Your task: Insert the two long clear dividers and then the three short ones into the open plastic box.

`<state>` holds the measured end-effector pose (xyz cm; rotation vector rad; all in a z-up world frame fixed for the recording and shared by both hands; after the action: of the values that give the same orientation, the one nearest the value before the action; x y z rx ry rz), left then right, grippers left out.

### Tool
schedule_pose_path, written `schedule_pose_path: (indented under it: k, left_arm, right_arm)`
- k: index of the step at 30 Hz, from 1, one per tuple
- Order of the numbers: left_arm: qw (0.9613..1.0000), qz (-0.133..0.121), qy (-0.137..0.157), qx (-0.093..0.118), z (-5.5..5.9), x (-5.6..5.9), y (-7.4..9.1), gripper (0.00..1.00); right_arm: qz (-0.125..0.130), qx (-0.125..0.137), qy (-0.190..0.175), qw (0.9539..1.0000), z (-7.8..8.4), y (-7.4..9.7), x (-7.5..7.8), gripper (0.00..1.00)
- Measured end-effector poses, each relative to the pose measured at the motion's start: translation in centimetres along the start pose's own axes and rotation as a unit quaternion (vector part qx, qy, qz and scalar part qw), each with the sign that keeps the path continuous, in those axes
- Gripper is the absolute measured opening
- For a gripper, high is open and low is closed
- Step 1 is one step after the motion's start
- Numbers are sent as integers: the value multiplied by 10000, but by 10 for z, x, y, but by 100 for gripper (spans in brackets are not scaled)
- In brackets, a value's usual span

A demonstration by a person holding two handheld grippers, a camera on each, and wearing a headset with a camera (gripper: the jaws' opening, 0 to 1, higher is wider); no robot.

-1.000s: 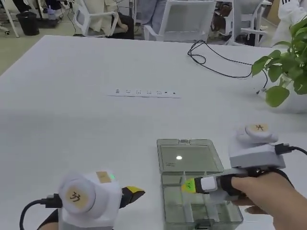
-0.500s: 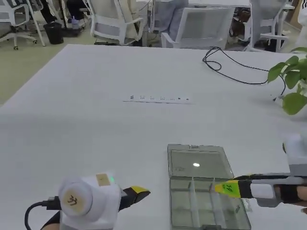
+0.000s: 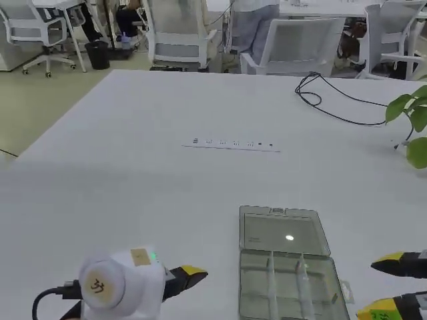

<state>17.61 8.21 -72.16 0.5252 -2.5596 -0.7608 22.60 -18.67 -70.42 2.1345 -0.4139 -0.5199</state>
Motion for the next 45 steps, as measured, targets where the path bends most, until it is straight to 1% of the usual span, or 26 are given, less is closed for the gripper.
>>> schedule_pose_path:
  k: [2, 3, 6, 7, 9, 10, 11, 12, 14, 16, 17, 18, 21, 22, 24, 27, 29, 33, 35, 36, 37, 38, 39, 40, 41, 45]
  left_arm:
    - [10000, -10, -21, -6, 0, 1, -1, 100]
    - [10000, -16, -21, -8, 0, 2, -1, 100]
    - [10000, -20, -9, 12, 0, 3, -2, 100]
    - [10000, -25, -8, 9, 0, 3, -3, 100]
    - [10000, -30, -7, 9, 0, 3, -3, 100]
    - [10000, -34, -8, 10, 1, 2, -4, 100]
    - [10000, -37, -9, 11, 1, 2, -4, 100]
    - [10000, -41, 9, 4, 1, 1, -5, 100]
    - [10000, -42, 16, 10, 0, 1, -5, 100]
    - [10000, -33, 23, 22, -1, 0, -5, 100]
    - [10000, -34, 25, 24, -1, 0, -5, 100]
    - [10000, -34, 29, 22, -1, 0, -5, 100]
    - [10000, -38, 43, 28, -1, -2, -5, 100]
    - [10000, -45, 51, 20, -1, -3, -5, 100]
    - [10000, -36, 70, 26, 0, -3, -5, 100]
    - [10000, -35, 79, 26, 0, -3, -5, 100]
    - [9999, -32, 102, 39, 1, -3, -5, 100]
    - [9999, -33, 118, 49, 2, -3, -5, 100]
    - [9999, -38, 126, 38, 2, -3, -5, 100]
    - [9999, -39, 126, 37, 2, -4, -5, 100]
    - [9999, -35, 132, 43, 2, -4, -5, 100]
    - [9999, -29, 137, 48, 2, -4, -5, 100]
    - [9999, -30, 134, 45, 2, -3, -5, 100]
    - [9999, -32, 132, 43, 2, -4, -5, 100]
    - [9999, -28, 133, 48, 2, -4, -5, 100]
    - [9999, -27, 132, 51, 2, -4, -5, 100]
  right_arm:
    - [66, -183, 261, 9995, 5, 0, 4, 68]
    - [77, -308, 478, 9984, 8, -1, 6, 67]
    - [52, -643, 893, 9939, 14, -5, 9, 66]
    - [57, -789, 1090, 9909, 16, -8, 11, 66]
    - [55, -974, 1399, 9853, 20, -13, 15, 65]
    - [54, -1012, 1430, 9845, 21, -14, 16, 64]
    - [34, -1110, 1478, 9828, 23, -16, 17, 64]
    - [33, -1274, 1684, 9774, 26, -20, 20, 62]
    - [76, -1442, 1914, 9708, 28, -26, 23, 59]
    - [86, -1542, 1954, 9685, 30, -31, 27, 57]
    - [111, -1599, 2034, 9659, 31, -33, 31, 56]
    - [81, -1609, 2076, 9648, 33, -38, 37, 55]
    - [87, -1734, 2181, 9604, 34, -45, 42, 55]
    - [104, -1803, 2255, 9574, 34, -47, 44, 54]
    - [98, -1853, 2340, 9544, 35, -50, 47, 52]
    - [62, -2058, 2455, 9473, 39, -56, 50, 48]
    - [78, -2113, 2500, 9449, 40, -58, 52, 48]
    - [74, -2168, 2551, 9423, 40, -61, 52, 47]
    - [82, -2227, 2599, 9396, 42, -62, 53, 46]
    - [84, -2272, 2637, 9374, 43, -64, 54, 45]
    - [131, -2313, 2660, 9357, 44, -64, 54, 44]
    - [146, -2288, 2723, 9345, 42, -63, 55, 42]
    - [151, -2282, 2645, 9369, 42, -64, 55, 42]
    - [154, -2278, 2643, 9370, 42, -64, 55, 41]
    - [170, -2292, 2720, 9344, 42, -64, 55, 41]
    - [181, -2295, 2695, 9351, 42, -64, 54, 38]
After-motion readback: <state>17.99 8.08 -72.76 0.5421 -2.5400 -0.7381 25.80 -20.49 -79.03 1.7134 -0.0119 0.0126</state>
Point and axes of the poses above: the centre of the closed fingertips' face, and the gripper's own axes: y roughly backward along the fingers, x roughly to its right, z roughly out of its underside, the point moved 7 cm from there along y, roughly backward along the fingers, and after that the axes turned 11 degrees about -x, right-handed, at the moved point
